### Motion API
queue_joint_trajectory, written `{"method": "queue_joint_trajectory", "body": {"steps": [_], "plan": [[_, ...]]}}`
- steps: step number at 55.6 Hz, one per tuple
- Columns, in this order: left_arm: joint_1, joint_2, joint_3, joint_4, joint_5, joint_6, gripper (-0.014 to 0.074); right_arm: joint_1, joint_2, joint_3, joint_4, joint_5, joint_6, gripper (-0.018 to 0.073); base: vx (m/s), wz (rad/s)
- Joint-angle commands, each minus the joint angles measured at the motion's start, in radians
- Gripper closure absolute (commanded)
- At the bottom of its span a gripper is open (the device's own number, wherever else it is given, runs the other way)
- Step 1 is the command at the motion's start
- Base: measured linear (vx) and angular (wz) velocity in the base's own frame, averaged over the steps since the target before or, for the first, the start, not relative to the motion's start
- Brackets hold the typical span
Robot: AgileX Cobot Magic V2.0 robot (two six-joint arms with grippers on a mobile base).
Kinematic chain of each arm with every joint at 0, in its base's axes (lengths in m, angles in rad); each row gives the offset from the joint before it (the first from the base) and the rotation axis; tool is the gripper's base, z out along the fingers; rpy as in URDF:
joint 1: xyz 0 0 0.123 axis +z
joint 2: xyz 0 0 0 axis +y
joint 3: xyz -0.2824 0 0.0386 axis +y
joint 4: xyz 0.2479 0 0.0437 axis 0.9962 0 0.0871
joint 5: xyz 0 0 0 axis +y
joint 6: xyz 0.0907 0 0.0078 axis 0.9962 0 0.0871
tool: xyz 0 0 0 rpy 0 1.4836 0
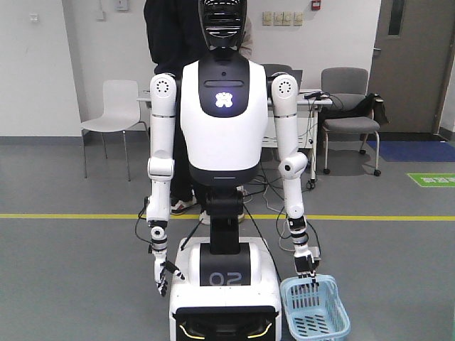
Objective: Pick snacks and fruit into basket
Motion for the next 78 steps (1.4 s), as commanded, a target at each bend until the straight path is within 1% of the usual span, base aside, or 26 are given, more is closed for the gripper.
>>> {"method": "queue_joint_trajectory", "body": {"steps": [1,36,78], "plan": [[-0.001,0.003,-0.036,-0.007,-0.096,-0.009,0.0445,-0.001,0.008,-0.029,-0.010,-0.095,-0.005,0.0568,0.52,0.00],[-0.001,0.003,-0.036,-0.007,-0.096,-0.009,0.0445,-0.001,0.008,-0.029,-0.010,-0.095,-0.005,0.0568,0.41,-0.02],[-0.001,0.003,-0.036,-0.007,-0.096,-0.009,0.0445,-0.001,0.008,-0.029,-0.010,-0.095,-0.005,0.0568,0.24,0.01]]}}
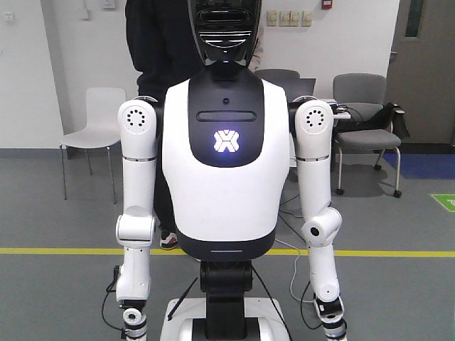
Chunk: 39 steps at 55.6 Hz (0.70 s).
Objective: Pick snacks and fruit into basket
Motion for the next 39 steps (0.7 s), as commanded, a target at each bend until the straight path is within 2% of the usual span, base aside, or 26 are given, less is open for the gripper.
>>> {"method": "queue_joint_trajectory", "body": {"steps": [1,39], "plan": [[-0.001,0.003,-0.036,-0.007,-0.096,-0.009,0.0445,-0.001,0.008,-0.029,-0.010,-0.095,-0.005,0.0568,0.18,0.01],[-0.001,0.003,-0.036,-0.007,-0.096,-0.009,0.0445,-0.001,0.008,-0.029,-0.010,-0.095,-0.005,0.0568,0.13,0.01]]}}
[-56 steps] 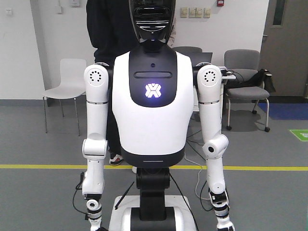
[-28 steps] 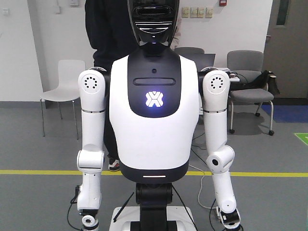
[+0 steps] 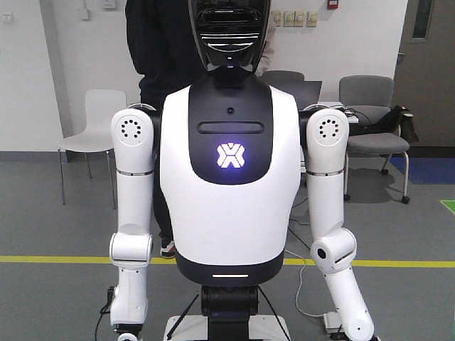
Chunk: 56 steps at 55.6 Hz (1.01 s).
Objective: Pick snacks and fruit into basket
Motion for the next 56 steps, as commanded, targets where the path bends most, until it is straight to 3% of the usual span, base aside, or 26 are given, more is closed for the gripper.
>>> {"method": "queue_joint_trajectory", "body": {"steps": [1,56], "plan": [[-0.001,0.003,-0.036,-0.007,-0.096,-0.009,0.0445,-0.001,0.008,-0.029,-0.010,-0.095,-0.005,0.0568,0.07,0.01],[-0.001,0.003,-0.036,-0.007,-0.096,-0.009,0.0445,-0.001,0.008,-0.029,-0.010,-0.095,-0.005,0.0568,0.01,0.00]]}}
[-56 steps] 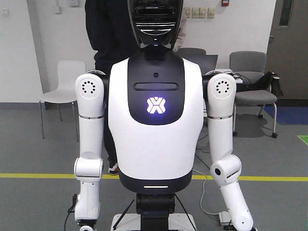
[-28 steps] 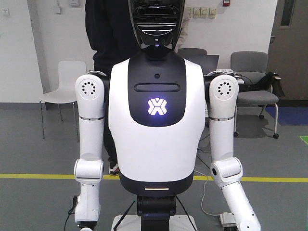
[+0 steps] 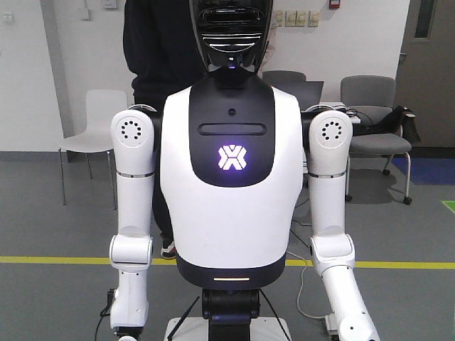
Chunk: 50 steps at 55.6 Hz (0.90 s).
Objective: Pick snacks and fruit into basket
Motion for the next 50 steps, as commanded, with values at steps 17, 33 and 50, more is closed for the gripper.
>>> {"method": "queue_joint_trajectory", "body": {"steps": [17,33,50], "plan": [[-0.001,0.003,-0.036,-0.007,-0.096,-0.009,0.0445,-0.001,0.008,-0.029,-0.010,-0.095,-0.005,0.0568,0.00,0.00],[-0.001,0.003,-0.036,-0.007,-0.096,-0.009,0.0445,-0.001,0.008,-0.029,-0.010,-0.095,-0.005,0.0568,0.00,0.00],[-0.001,0.003,-0.036,-0.007,-0.096,-0.009,0.0445,-0.001,0.008,-0.029,-0.010,-0.095,-0.005,0.0568,0.00,0.00]]}}
